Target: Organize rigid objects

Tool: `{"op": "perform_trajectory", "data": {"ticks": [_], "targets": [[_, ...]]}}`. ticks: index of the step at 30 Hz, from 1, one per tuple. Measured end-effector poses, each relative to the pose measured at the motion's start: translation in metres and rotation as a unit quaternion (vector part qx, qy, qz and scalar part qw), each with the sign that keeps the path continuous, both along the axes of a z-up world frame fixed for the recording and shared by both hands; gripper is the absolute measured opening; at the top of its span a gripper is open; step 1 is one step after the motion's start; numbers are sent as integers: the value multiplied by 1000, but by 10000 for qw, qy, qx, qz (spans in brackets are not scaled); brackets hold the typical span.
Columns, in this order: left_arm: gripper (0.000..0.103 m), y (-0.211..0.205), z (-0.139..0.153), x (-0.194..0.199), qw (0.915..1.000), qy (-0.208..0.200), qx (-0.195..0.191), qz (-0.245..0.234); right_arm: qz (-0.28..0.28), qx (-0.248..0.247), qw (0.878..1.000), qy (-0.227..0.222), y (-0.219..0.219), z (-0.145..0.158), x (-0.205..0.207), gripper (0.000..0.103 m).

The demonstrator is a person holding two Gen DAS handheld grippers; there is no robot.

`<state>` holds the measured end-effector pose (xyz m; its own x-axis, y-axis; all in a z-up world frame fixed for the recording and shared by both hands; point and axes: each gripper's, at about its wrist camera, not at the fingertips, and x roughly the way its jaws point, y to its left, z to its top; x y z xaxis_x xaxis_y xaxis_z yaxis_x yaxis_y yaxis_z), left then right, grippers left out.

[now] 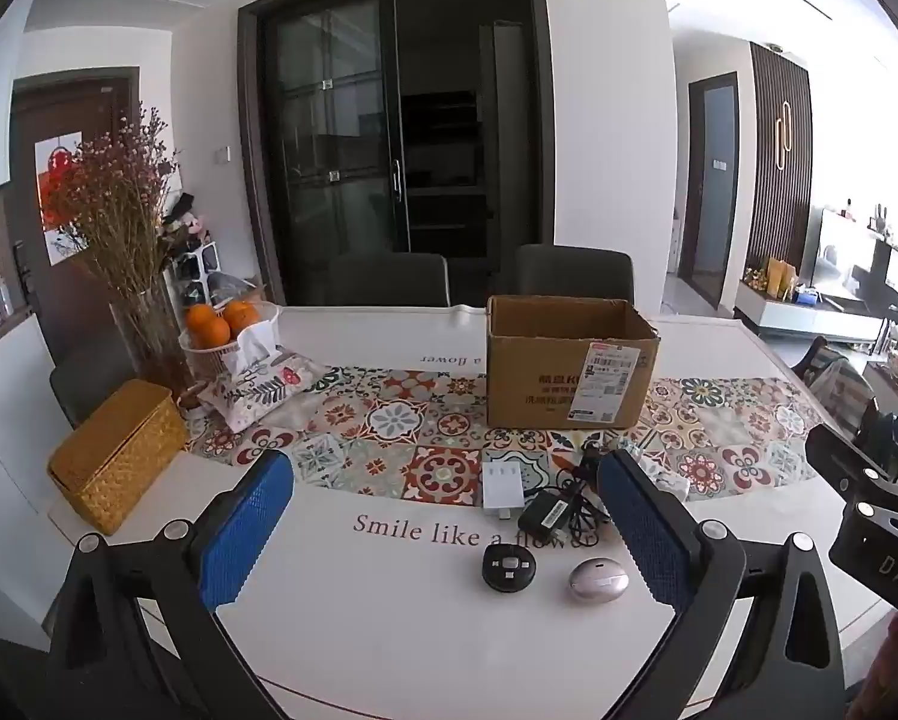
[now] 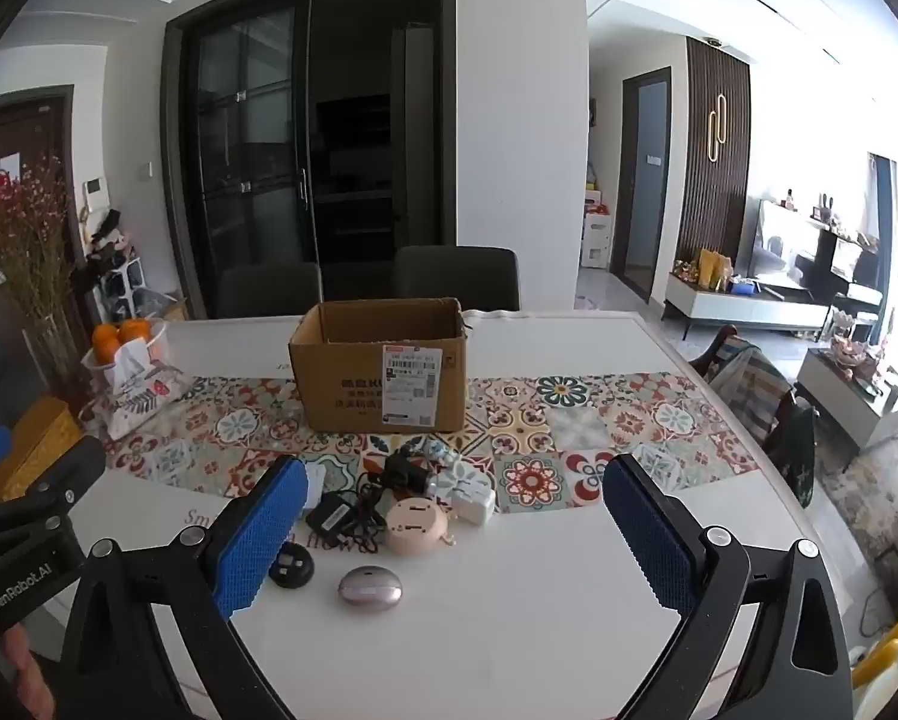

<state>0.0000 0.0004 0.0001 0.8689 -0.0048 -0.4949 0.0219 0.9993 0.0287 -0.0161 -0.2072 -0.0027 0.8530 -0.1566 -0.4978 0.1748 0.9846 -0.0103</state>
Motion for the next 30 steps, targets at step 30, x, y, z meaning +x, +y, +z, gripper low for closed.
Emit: {"op": "perform_trajectory", "data": {"ticks": [30], "targets": [[103, 3, 6, 12, 10000, -65, -31, -14, -31, -1, 10000, -42, 9, 3, 9, 100]]}}
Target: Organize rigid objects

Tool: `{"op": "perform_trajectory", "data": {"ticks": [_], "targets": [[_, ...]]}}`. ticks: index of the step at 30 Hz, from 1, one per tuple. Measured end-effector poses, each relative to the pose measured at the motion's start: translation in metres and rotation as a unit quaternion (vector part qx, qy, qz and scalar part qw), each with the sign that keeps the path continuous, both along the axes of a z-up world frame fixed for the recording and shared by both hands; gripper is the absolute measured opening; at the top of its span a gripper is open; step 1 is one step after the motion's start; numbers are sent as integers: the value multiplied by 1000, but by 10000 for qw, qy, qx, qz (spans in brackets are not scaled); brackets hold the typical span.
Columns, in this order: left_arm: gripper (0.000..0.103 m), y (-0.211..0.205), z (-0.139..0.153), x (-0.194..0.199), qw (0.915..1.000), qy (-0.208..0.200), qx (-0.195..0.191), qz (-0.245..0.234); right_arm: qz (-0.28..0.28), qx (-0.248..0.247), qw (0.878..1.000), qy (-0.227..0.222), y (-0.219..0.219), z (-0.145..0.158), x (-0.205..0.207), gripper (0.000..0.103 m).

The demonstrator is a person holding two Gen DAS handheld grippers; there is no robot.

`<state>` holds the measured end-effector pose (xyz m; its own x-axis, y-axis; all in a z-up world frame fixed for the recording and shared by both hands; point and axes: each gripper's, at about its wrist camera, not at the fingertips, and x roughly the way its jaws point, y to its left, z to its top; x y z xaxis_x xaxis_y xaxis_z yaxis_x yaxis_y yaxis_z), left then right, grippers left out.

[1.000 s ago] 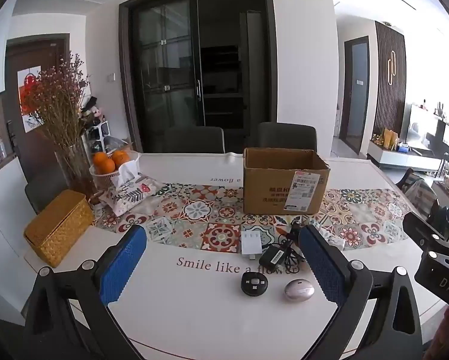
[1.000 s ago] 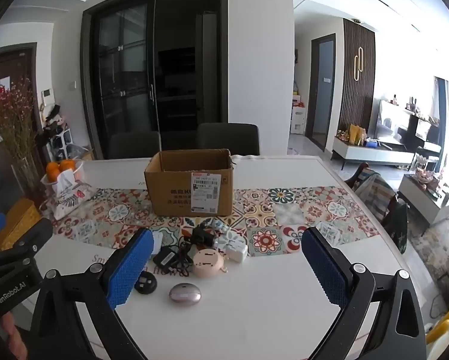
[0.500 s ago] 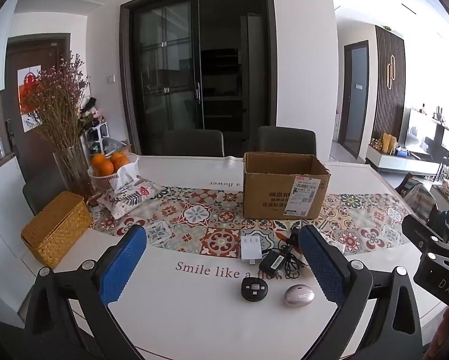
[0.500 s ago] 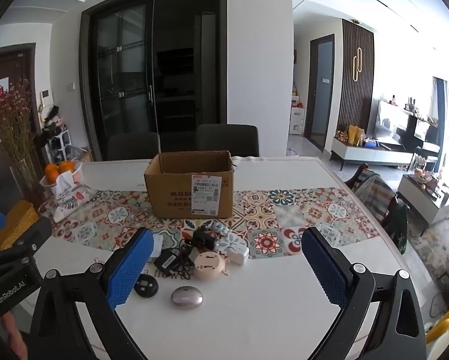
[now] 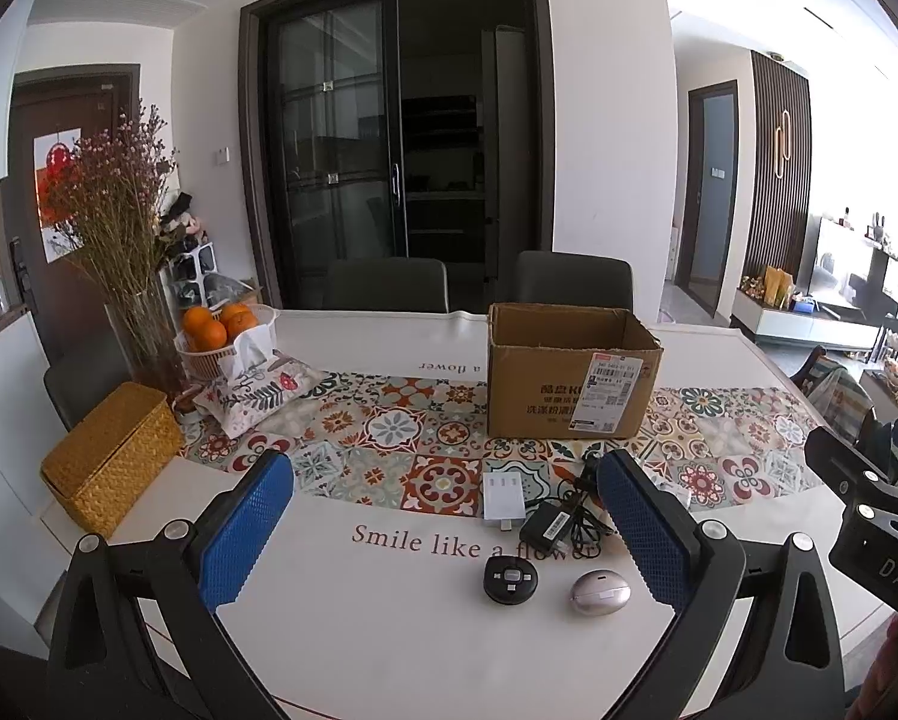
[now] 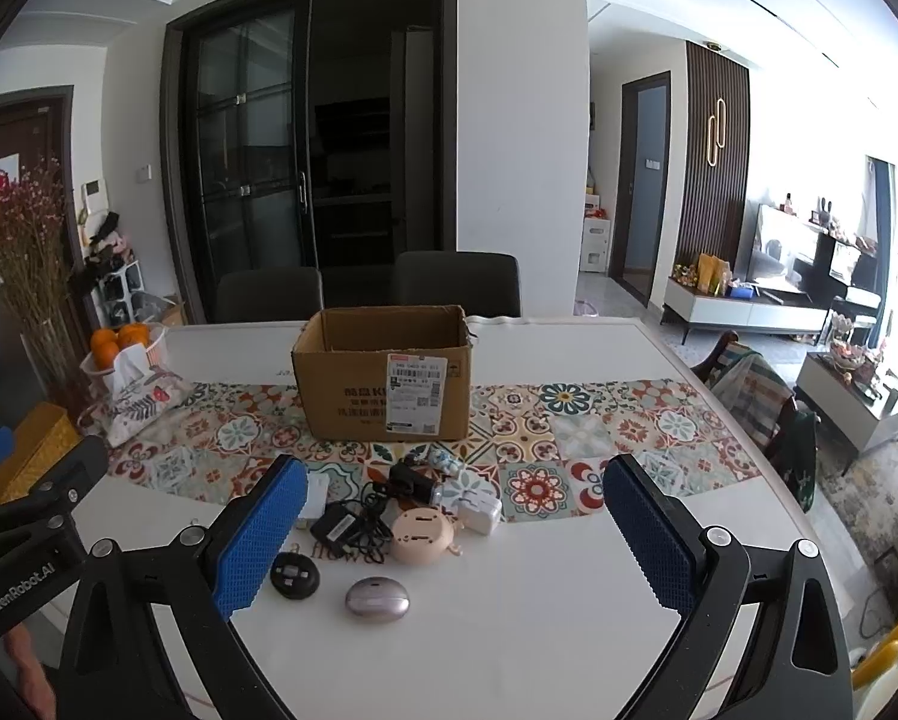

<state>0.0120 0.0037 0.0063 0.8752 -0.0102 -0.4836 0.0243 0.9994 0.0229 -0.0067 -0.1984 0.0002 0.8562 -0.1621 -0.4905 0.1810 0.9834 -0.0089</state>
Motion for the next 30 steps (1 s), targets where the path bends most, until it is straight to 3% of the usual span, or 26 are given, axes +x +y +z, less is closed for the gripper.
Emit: {"op": "perform_trajectory", "data": {"ticks": [30], "targets": [[103, -4, -3, 5, 10000, 7, 10, -37, 28, 13, 10000, -3, -4, 2, 2, 100]]}}
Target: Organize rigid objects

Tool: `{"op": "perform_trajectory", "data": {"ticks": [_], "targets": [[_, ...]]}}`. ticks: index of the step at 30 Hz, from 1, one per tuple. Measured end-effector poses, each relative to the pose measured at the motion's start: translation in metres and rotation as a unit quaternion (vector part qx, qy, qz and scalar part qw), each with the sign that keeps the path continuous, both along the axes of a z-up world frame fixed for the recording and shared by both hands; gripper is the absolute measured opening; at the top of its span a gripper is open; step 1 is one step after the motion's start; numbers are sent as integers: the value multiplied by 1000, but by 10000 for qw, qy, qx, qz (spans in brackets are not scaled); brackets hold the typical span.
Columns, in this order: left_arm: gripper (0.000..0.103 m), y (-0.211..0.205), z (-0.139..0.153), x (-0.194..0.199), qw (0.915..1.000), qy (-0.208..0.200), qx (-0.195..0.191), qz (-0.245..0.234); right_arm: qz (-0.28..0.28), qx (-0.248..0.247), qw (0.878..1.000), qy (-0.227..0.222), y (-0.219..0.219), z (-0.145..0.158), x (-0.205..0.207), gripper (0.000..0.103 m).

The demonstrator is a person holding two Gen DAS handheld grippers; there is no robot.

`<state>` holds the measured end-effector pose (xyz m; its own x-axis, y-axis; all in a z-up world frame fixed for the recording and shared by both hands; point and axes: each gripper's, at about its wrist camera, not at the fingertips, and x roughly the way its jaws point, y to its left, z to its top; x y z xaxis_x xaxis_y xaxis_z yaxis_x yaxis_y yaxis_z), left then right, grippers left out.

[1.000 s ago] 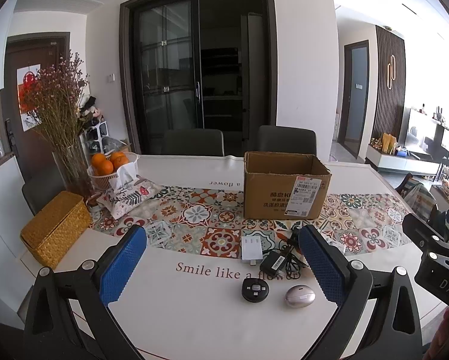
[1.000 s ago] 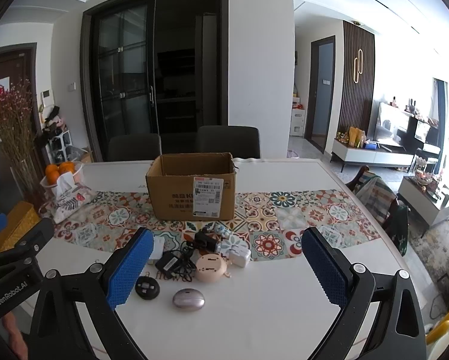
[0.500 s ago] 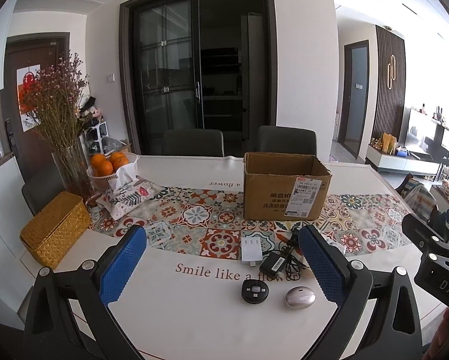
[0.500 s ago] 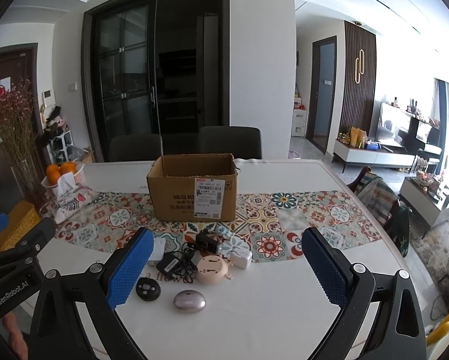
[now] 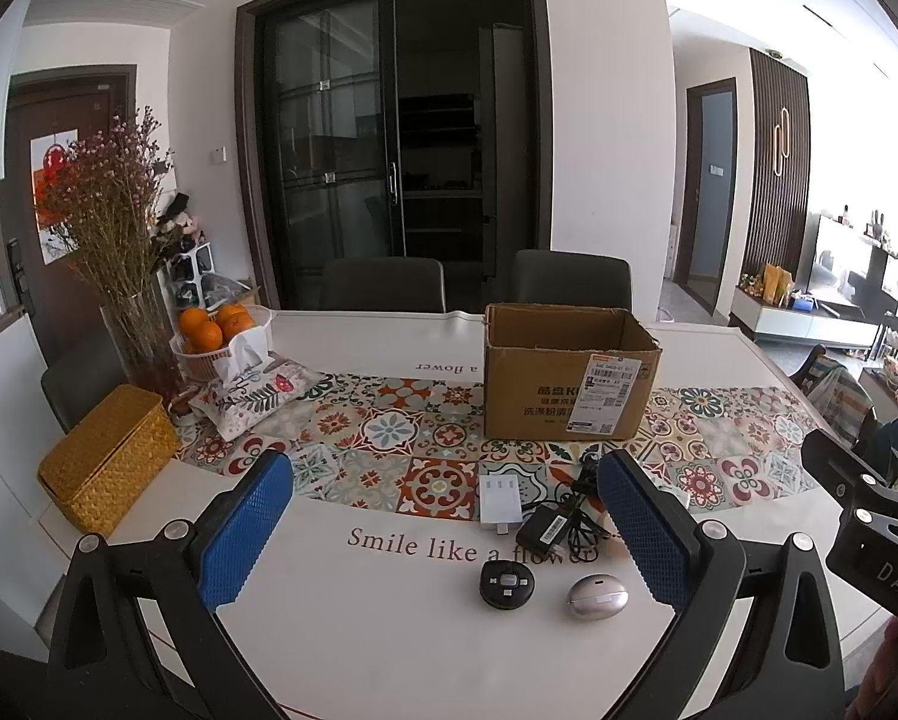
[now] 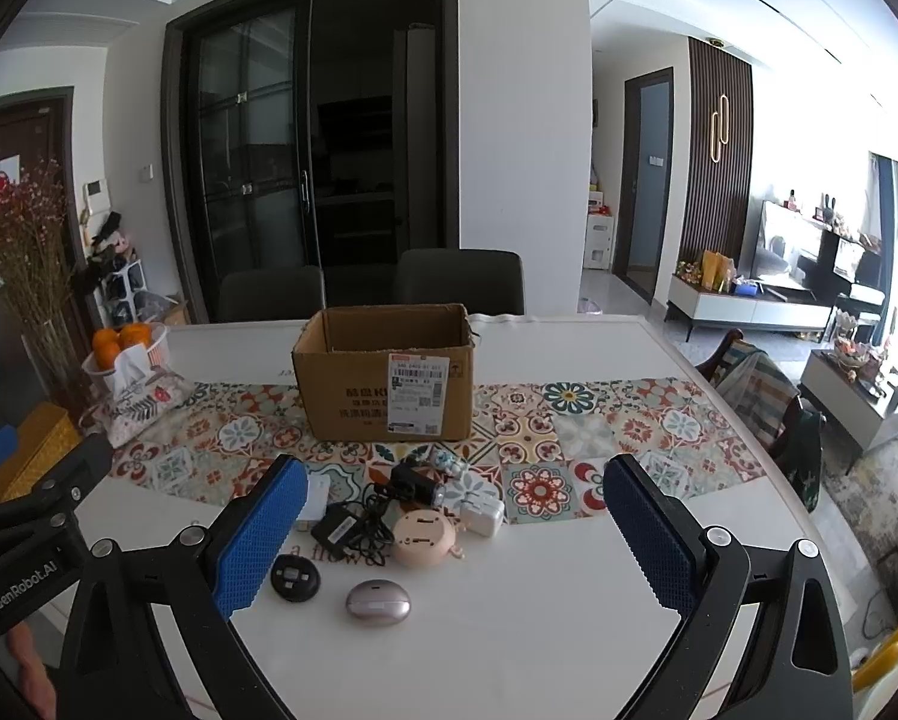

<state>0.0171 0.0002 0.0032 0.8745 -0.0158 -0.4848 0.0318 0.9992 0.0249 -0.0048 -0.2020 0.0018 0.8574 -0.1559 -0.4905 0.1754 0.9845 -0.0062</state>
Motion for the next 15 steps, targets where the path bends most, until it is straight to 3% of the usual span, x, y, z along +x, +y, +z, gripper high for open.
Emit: {"op": "perform_trajectory", "data": {"ticks": [15], "targets": [[103, -1, 0, 4, 10000, -2, -11, -24, 2, -8, 10000, 6, -1, 0, 1, 100]]}}
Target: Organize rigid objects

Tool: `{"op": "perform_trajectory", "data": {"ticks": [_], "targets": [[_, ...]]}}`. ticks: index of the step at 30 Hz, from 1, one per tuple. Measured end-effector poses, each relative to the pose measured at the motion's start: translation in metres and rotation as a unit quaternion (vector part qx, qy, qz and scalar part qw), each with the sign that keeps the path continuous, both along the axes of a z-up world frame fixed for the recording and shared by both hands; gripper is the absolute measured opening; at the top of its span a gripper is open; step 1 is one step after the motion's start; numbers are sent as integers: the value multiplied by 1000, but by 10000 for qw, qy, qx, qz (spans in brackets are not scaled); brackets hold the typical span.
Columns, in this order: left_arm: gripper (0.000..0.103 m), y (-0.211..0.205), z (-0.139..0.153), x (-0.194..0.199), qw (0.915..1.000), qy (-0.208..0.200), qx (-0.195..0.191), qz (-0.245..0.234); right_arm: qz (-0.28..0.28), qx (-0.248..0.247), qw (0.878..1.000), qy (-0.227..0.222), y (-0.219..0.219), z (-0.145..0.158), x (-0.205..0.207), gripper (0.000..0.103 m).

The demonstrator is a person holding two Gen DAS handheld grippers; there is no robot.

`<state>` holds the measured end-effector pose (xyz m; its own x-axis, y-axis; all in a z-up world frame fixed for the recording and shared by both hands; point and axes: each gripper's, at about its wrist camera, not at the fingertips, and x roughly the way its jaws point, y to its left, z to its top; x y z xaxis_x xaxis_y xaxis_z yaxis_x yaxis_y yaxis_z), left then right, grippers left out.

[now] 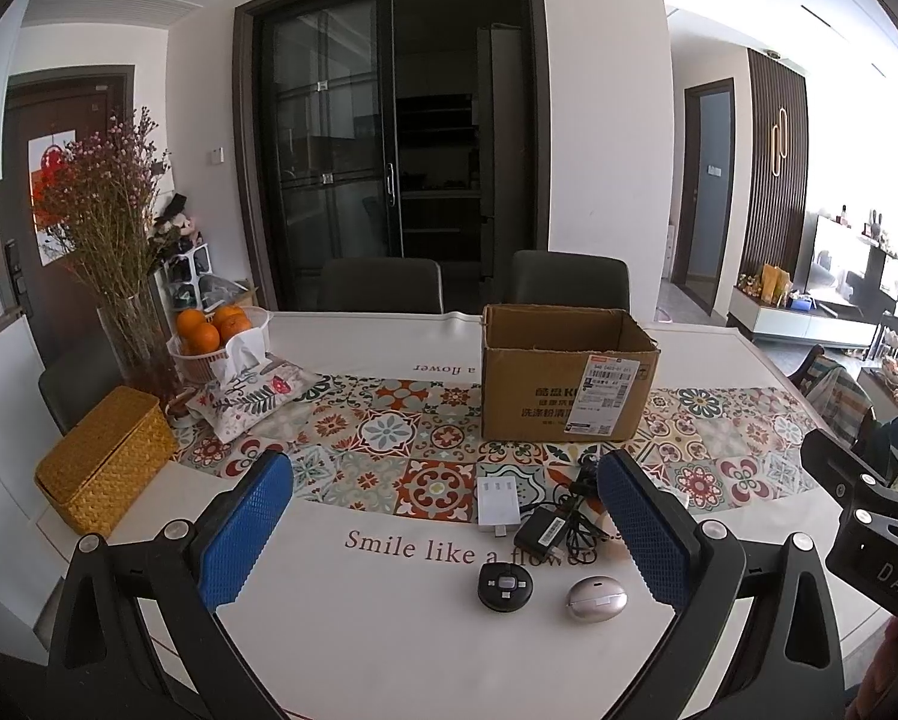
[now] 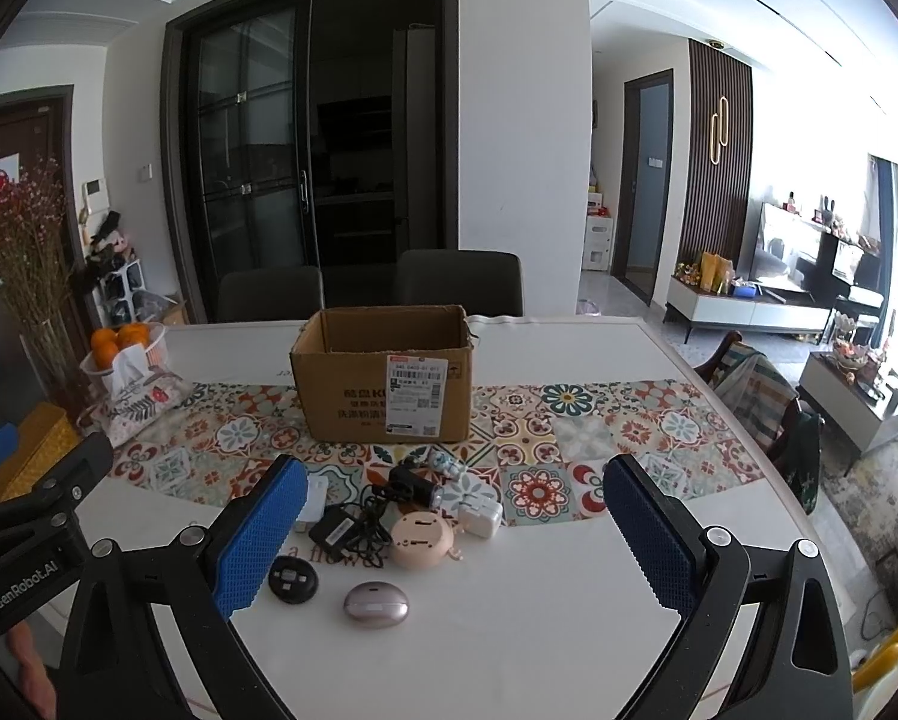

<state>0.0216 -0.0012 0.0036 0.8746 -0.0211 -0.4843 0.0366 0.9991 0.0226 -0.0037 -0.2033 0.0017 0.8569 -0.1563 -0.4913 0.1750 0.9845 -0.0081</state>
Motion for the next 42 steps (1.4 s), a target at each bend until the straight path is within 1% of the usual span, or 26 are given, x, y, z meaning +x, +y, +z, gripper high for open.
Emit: {"op": "perform_trajectory", "data": {"ticks": [8, 15, 27, 42], "targets": [[103, 0, -1, 0, 10000, 13, -8, -9, -12, -6, 10000, -9, 0, -1, 0, 100], [103, 4, -11, 8, 9997, 252, -49, -12, 56, 50, 9998, 192, 0, -8, 9, 100], [103, 10, -9, 6, 10000, 67, -20, -2, 67, -10, 9999, 156, 10, -9, 13, 100], [103, 12, -11, 11, 9999, 119, -29, -28, 74, -29, 9998, 209, 14, -8, 19, 100]]}}
